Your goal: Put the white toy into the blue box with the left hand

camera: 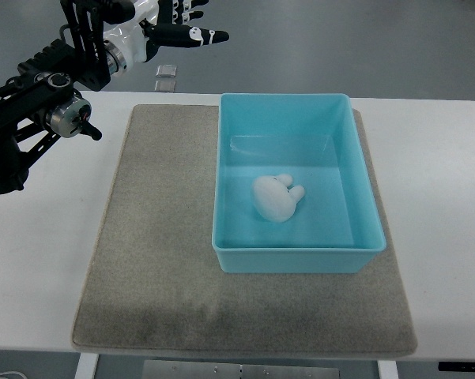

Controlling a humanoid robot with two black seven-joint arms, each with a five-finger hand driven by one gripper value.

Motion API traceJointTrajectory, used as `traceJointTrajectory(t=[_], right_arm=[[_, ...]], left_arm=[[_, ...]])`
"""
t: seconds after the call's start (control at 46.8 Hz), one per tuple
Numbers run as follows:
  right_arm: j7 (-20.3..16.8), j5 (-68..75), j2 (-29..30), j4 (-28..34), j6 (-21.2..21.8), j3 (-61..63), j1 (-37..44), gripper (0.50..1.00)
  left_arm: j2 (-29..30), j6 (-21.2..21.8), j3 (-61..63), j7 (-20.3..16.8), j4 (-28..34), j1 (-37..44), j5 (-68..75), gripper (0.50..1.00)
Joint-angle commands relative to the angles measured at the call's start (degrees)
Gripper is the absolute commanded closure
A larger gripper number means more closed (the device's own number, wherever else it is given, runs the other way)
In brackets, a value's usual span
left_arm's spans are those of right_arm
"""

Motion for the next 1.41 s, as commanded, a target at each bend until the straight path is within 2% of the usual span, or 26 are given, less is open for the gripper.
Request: traceJointTrajectory(t=[0.0,0.214,0.363,0.577,0.726,1.389], right_arm=[[0.0,0.0,0.0,0.0,0.0,0.0,0.0,0.564],[0.0,0.0,0.0,0.0,0.0,0.0,0.0,0.564],[0.0,0.0,0.0,0.0,0.0,0.0,0.0,0.564],[0.0,0.0,0.0,0.0,0.0,0.0,0.0,0.564],[0.0,0.0,0.0,0.0,0.0,0.0,0.0,0.564],[0.0,0.0,0.0,0.0,0.0,0.0,0.0,0.564]], left_arm=[[0.1,-0.6,-0.5,0.0,0.6,0.4,-3.7,0.508],[2.4,-0.9,-0.6,0.0,2.0,2.0,-20.4,0.506],[2.2,-0.9,-3.9,-1.3,6.4,4.5,-26.2,0.504],[1.2,-0.7,-11.3,-4.7,7.2,10.6,-26.4,0.504],[0.5,-0.9,-12.9,-5.7,7.2,13.4,-26.6,0.504],[-2.3,-4.3,-17.3,-5.8,8.6,19.6,-31.3,0.506]])
